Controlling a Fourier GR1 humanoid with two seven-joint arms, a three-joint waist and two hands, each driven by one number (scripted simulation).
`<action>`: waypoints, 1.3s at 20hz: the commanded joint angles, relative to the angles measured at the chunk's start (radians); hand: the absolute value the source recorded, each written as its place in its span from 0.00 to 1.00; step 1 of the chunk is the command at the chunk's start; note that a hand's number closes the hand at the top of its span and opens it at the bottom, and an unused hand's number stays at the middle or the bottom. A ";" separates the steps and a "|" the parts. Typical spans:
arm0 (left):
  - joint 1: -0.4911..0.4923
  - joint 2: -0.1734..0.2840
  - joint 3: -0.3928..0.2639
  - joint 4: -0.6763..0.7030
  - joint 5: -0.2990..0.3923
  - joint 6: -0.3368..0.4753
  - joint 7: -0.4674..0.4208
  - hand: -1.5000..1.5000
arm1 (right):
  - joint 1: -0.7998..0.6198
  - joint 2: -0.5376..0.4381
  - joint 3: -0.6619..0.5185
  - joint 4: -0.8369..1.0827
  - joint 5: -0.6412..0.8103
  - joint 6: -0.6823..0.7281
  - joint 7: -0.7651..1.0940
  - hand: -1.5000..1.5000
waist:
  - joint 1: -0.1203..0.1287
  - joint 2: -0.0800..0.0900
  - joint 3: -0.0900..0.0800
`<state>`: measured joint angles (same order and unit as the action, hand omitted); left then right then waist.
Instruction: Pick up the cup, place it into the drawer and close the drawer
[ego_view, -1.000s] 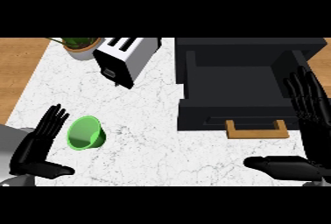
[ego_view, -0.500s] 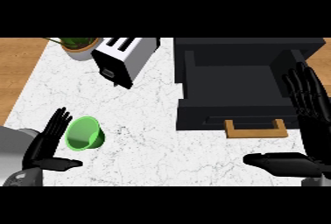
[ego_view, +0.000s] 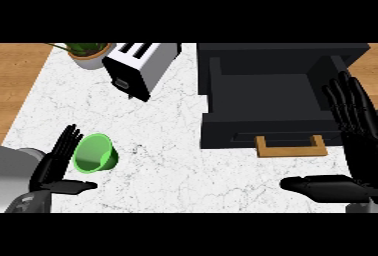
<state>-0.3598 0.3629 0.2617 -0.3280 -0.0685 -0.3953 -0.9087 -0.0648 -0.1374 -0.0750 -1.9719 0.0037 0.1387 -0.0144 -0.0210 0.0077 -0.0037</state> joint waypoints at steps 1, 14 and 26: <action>-0.049 0.003 -0.005 0.068 -0.014 -0.082 -0.114 0.00 | -0.001 -0.028 -0.035 0.001 -0.035 0.027 0.005 0.00 | -0.007 0.002 -0.001; -0.096 -0.043 -0.013 0.096 -0.010 -0.109 -0.152 0.00 | 0.016 0.017 0.011 0.043 0.012 0.015 -0.063 0.00 | -0.004 0.002 0.000; -0.093 -0.084 -0.033 0.068 0.021 -0.279 -0.148 0.00 | -0.002 0.000 -0.017 0.062 -0.017 0.031 -0.052 0.00 | -0.002 0.003 -0.001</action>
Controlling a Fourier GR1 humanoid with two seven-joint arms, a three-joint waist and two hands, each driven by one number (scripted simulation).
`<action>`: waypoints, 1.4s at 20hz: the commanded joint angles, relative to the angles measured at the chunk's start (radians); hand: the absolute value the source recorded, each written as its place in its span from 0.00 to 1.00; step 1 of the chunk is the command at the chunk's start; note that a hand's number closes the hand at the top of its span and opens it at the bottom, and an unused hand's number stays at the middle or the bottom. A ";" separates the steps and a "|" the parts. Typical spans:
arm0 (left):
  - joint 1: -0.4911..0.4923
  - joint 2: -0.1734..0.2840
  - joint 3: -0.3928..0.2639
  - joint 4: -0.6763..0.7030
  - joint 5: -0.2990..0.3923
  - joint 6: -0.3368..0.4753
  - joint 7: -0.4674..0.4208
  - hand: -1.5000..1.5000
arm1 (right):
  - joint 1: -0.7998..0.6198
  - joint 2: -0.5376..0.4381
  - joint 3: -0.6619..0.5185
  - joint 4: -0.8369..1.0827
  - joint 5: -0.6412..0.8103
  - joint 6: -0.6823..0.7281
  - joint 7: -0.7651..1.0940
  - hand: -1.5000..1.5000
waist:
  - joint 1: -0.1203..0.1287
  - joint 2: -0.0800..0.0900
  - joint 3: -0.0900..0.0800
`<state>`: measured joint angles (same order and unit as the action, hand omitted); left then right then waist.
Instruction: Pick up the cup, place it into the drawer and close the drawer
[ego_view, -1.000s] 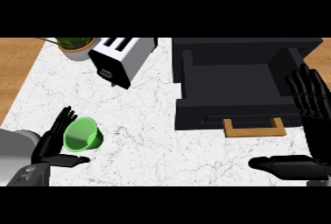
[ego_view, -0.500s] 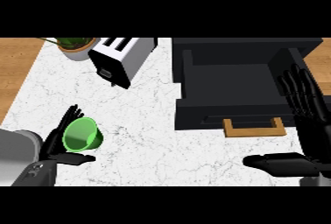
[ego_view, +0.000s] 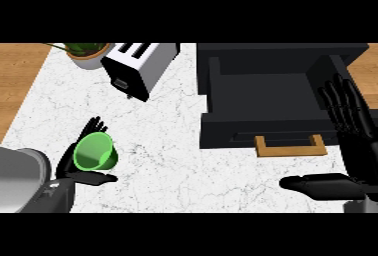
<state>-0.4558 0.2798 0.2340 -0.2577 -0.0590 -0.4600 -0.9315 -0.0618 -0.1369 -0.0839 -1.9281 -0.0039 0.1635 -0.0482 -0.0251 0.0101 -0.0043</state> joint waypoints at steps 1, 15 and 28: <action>0.003 -0.027 -0.004 0.004 0.013 -0.183 -0.134 1.00 | 0.013 0.004 0.019 -0.015 0.005 0.008 0.001 0.00 | -0.010 0.003 -0.002; -0.006 -0.098 0.003 -0.091 0.092 -0.202 -0.141 1.00 | -0.015 0.006 0.008 0.060 0.030 -0.006 -0.022 0.00 | 0.005 0.001 0.000; -0.040 -0.095 0.145 -0.193 0.244 -0.002 -0.160 1.00 | 0.015 -0.014 -0.018 -0.019 -0.001 0.012 0.012 0.00 | 0.016 -0.009 0.003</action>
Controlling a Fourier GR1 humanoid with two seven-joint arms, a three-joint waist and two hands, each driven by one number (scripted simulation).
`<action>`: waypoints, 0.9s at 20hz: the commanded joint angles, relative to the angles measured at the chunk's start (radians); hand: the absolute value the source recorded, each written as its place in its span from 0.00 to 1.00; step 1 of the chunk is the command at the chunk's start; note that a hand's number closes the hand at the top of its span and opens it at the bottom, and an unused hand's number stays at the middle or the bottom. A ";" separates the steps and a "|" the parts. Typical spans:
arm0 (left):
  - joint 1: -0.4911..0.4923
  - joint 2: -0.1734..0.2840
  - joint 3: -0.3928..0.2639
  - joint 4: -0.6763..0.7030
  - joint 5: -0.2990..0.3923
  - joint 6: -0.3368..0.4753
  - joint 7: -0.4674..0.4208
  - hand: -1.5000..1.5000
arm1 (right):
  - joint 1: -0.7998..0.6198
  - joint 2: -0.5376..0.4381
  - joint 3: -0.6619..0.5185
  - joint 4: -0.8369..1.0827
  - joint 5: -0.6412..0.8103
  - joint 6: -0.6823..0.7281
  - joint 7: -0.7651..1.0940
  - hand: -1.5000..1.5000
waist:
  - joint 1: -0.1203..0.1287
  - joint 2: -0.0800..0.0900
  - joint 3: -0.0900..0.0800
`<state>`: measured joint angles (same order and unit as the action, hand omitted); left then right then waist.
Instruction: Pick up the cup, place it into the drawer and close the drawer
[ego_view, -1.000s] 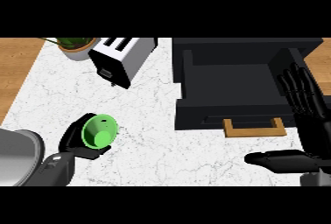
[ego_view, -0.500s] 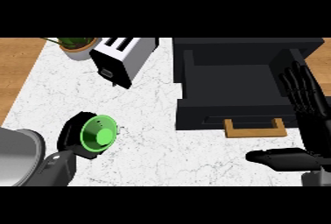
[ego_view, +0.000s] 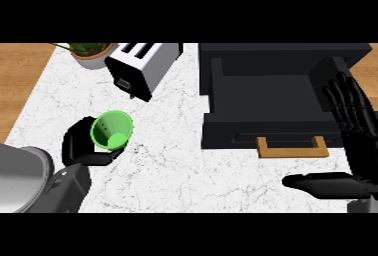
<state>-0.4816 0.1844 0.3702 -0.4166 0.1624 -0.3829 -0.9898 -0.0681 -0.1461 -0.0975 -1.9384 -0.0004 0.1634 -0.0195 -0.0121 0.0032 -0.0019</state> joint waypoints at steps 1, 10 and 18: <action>-0.025 -0.033 -0.022 -0.081 0.004 -0.046 -0.087 1.00 | -0.033 -0.015 -0.048 0.022 -0.035 0.000 0.010 0.00 | 0.010 -0.004 0.002; -0.126 -0.107 -0.133 -0.431 0.006 0.109 0.233 1.00 | 0.046 -0.028 -0.067 -0.028 -0.055 0.026 0.012 0.00 | 0.021 -0.016 0.004; -0.222 -0.182 -0.242 -0.670 -0.011 0.283 0.536 1.00 | -0.017 -0.039 -0.082 -0.023 -0.041 0.001 0.061 0.00 | 0.014 -0.009 0.002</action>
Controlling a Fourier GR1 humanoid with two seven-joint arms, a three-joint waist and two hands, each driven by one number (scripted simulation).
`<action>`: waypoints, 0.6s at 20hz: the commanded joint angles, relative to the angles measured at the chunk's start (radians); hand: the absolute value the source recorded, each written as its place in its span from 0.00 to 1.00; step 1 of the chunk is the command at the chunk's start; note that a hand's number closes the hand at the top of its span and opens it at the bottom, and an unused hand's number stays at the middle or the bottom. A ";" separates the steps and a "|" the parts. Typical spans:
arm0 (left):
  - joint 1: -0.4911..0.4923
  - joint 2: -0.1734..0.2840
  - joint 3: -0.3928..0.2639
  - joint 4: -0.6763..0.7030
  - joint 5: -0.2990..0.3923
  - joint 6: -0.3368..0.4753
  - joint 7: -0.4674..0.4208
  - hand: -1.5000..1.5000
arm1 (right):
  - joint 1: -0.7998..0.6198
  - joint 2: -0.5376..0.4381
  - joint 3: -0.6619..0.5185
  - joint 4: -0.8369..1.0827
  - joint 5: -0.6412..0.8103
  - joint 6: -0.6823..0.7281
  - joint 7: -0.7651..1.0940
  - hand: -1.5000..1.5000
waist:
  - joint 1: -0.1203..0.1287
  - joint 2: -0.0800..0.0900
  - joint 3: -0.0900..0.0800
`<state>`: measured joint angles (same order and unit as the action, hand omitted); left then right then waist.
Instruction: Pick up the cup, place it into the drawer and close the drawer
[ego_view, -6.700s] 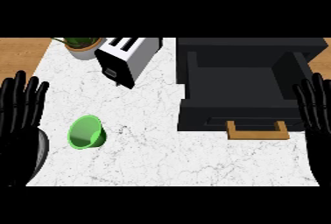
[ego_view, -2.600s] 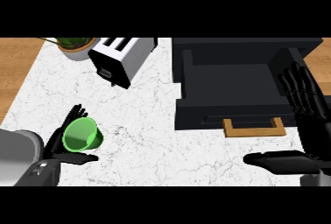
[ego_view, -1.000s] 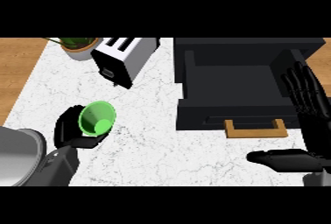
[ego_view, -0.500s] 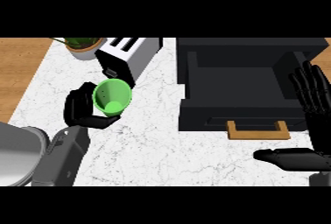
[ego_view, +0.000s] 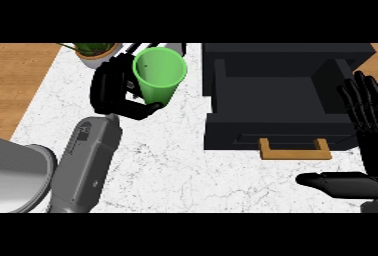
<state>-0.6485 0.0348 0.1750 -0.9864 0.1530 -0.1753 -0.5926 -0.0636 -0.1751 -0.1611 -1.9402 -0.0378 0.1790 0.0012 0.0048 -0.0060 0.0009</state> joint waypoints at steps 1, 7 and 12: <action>-0.129 -0.030 -0.032 -0.060 -0.008 0.081 0.141 1.00 | 0.006 -0.005 -0.018 0.077 -0.012 0.032 -0.086 0.00 | -0.007 0.005 0.000; -0.262 -0.034 -0.196 0.010 0.021 0.289 0.219 1.00 | 0.008 -0.016 -0.028 0.052 -0.014 0.032 -0.050 0.00 | -0.025 0.007 0.000; -0.422 -0.035 -0.143 0.151 0.004 0.295 0.251 1.00 | -0.046 -0.039 -0.053 0.073 -0.051 0.051 -0.033 0.00 | -0.023 0.010 -0.001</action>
<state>-0.9603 0.0021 0.0230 -0.9416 0.1523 0.0874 -0.3598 -0.0682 -0.1860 -0.1862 -1.8925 -0.0588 0.2114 -0.0487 -0.0147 0.0012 0.0006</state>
